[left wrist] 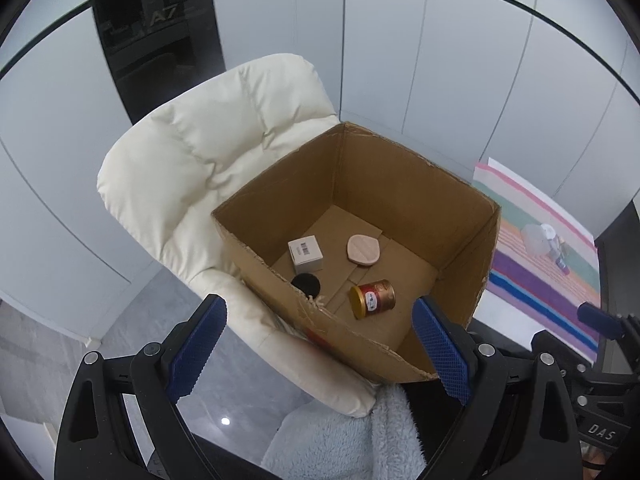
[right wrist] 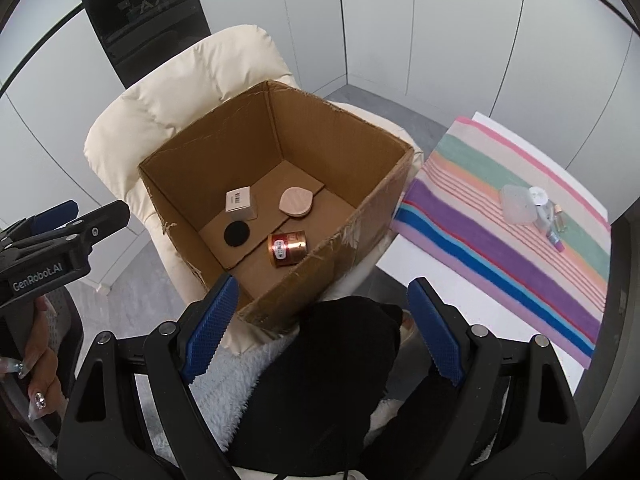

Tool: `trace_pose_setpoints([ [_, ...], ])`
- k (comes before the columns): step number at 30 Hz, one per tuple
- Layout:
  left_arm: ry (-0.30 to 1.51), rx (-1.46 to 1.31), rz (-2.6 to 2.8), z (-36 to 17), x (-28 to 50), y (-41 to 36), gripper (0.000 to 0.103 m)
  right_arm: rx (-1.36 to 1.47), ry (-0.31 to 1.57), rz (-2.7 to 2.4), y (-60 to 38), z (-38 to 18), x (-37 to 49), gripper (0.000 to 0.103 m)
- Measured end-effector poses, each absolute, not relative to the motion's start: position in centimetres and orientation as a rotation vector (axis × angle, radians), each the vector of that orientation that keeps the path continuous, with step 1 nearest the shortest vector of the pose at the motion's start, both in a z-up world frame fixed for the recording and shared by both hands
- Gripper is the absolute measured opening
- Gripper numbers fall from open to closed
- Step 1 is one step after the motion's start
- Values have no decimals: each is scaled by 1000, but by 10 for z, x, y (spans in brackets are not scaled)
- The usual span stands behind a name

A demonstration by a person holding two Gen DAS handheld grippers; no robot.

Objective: Organize objects
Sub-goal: 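Withdraw both tools from the cardboard box back over the tablecloth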

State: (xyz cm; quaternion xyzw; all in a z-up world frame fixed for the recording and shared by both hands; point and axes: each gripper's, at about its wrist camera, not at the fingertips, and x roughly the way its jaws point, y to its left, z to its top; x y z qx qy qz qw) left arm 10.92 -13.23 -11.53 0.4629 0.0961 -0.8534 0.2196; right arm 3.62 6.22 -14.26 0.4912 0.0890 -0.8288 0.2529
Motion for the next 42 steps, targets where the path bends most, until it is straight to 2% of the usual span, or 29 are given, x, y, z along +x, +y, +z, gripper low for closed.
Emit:
trace_pose_setpoints([
  [21, 137, 1361, -2436, -133, 71, -86, 95, 1359, 148, -2398, 118, -130, 32, 88],
  [28, 55, 1377, -2521, -132, 56, -45, 95, 1392, 105, -2494, 162, -130, 30, 88],
  [42, -151, 1418, -2681, -134, 25, 54, 95, 1480, -105, -2701, 280, -130, 42, 88],
])
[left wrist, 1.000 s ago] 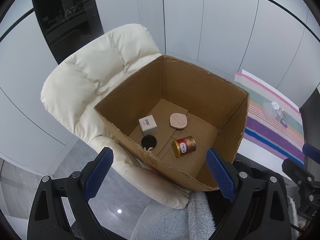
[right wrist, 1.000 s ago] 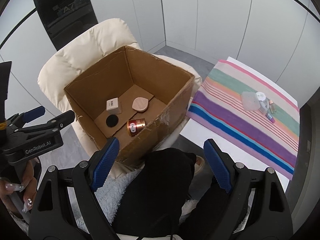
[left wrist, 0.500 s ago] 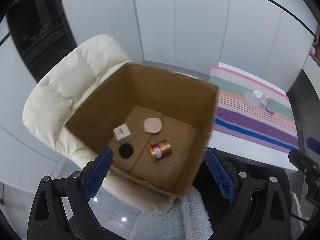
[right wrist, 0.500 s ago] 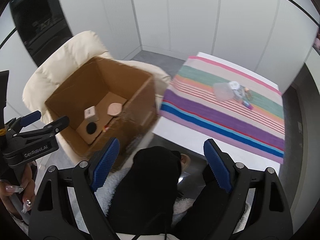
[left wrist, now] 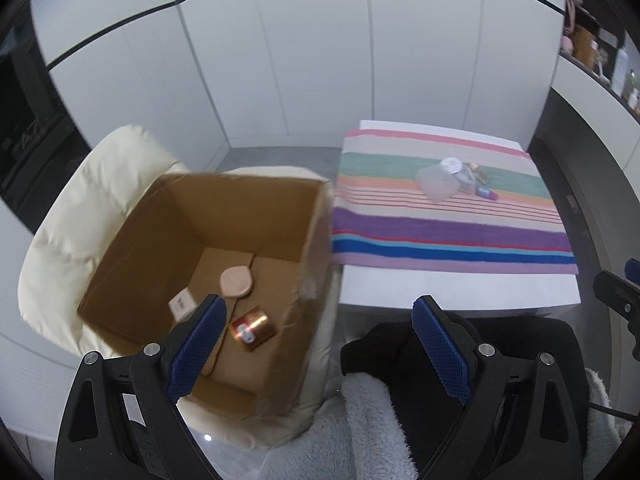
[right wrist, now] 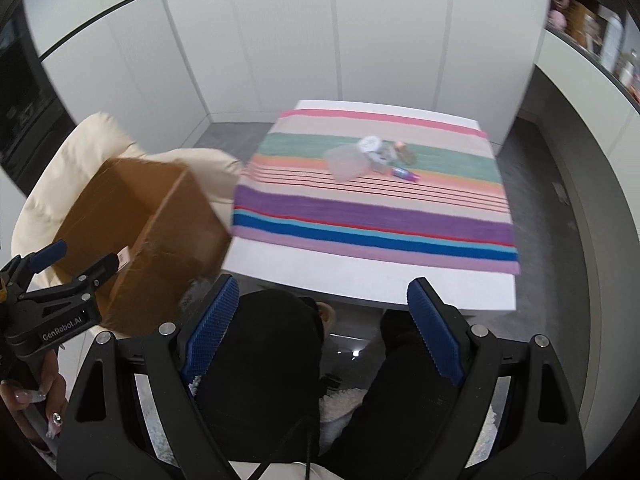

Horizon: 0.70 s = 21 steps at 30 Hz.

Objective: Organize objects
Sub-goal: 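Withdraw both tools from the cardboard box back over the tablecloth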

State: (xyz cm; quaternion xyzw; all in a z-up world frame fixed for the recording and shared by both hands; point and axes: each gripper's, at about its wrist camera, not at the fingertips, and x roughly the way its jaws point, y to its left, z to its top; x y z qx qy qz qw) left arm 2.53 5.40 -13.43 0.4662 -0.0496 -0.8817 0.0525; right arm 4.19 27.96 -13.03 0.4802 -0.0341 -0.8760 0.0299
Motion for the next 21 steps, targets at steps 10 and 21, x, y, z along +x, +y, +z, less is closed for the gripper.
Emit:
trace_pose_setpoints([
  [10, -240, 1473, -2752, -140, -2, 112, 95, 1543, -243, -2814, 350, -135, 56, 88],
  [21, -265, 1523, -2770, -151, -59, 146, 95, 1588, -280, -2857, 385, -153, 23, 88],
])
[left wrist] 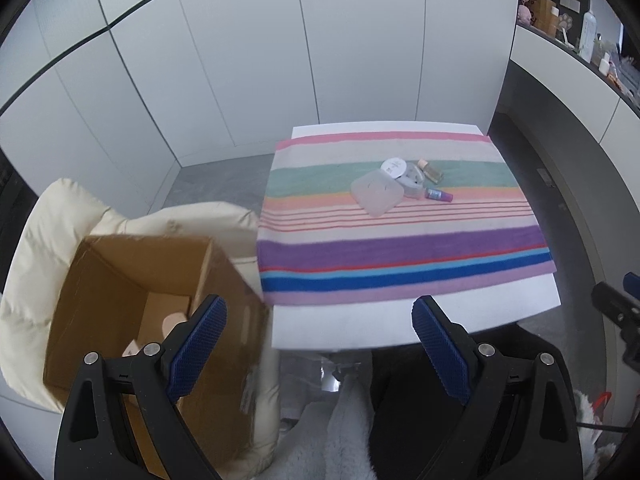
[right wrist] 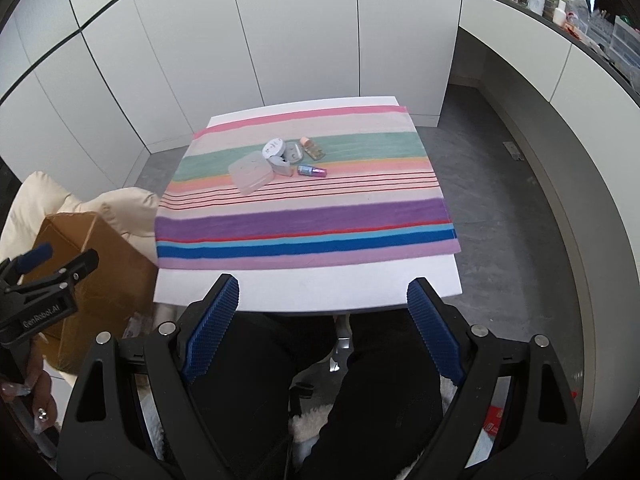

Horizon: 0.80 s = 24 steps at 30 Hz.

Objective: Organize objects
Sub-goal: 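Withdraw both tools from the cardboard box back over the tablecloth, then grasp the blue-and-pink tube with the right tool while the left tool grasps the translucent plastic case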

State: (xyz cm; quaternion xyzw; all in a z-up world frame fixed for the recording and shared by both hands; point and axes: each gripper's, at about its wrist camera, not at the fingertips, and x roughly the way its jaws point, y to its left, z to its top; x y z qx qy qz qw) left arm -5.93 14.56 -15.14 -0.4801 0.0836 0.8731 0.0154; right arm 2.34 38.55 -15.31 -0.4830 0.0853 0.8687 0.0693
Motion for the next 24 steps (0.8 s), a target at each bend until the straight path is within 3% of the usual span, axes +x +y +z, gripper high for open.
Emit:
trace_pose_setpoints([
  [13, 272, -1616, 2678, -182, -158, 180, 95, -1480, 252, 2600, 425, -200, -70, 88],
  [24, 348, -1824, 2560, -265, -245, 206, 95, -1417, 473, 2570, 446, -277, -173, 88],
])
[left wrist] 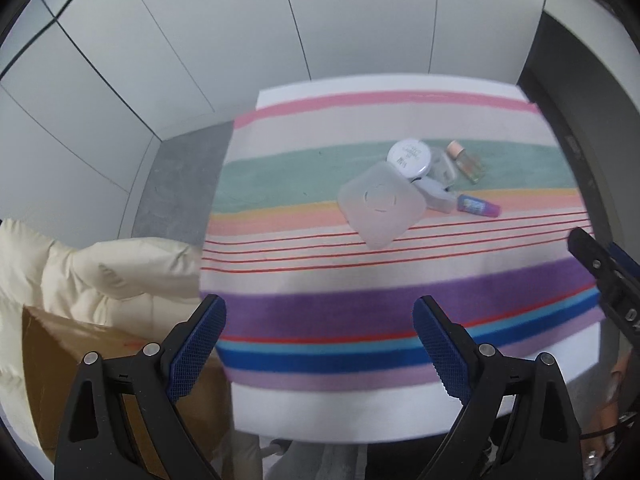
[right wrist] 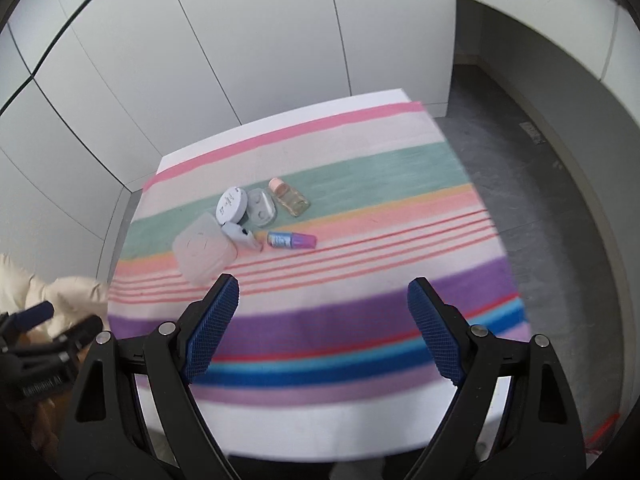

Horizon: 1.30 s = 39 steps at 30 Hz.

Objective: Organize objects
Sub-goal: 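Grasp the blue-and-pink tube with the right tool while the left tool grasps the translucent plastic case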

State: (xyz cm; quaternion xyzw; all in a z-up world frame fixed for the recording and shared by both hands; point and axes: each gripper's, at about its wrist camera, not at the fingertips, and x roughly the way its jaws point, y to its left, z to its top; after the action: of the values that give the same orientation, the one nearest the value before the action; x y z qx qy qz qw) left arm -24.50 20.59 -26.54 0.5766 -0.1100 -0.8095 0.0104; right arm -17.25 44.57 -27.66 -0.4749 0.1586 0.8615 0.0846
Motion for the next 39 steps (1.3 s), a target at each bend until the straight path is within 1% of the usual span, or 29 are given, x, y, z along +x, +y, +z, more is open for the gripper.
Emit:
trace_pose_setpoints([
  [6, -266, 1913, -2430, -312, -273, 211, 95, -1437, 491, 2510, 434, -345, -219, 88],
  [10, -217, 1959, -2384, -334, -287, 213, 95, -1454, 539, 2475, 431, -377, -242, 88],
  [16, -143, 1944, -2364, -347, -306, 214, 95, -1468, 444, 2455, 416, -399, -270, 88],
  [19, -49, 1930, -2352, -350, -315, 214, 95, -1452, 360, 2466, 409, -405, -277, 77],
  [21, 8, 1921, -2352, -353, -321, 219, 95, -1427, 309, 2509, 408, -405, -279, 61],
  [24, 0, 1889, -2364, -359, -331, 233, 95, -1401, 285, 2534, 416, -406, -273, 61],
  [26, -90, 1820, -2390, -361, -335, 245, 95, -1394, 271, 2527, 422, -407, -271, 60],
  [28, -186, 1752, -2399, -366, -338, 256, 95, -1394, 312, 2524, 432, -406, -264, 60],
  [30, -193, 1732, -2393, -372, -340, 260, 98, -1397, 344, 2526, 439, -406, -259, 60],
  [34, -60, 1730, -2364, -373, -348, 254, 100, -1399, 346, 2541, 444, -405, -254, 60],
  [39, 264, 1825, -2255, -383, -354, 232, 103, -1400, 349, 2542, 445, -404, -250, 60],
])
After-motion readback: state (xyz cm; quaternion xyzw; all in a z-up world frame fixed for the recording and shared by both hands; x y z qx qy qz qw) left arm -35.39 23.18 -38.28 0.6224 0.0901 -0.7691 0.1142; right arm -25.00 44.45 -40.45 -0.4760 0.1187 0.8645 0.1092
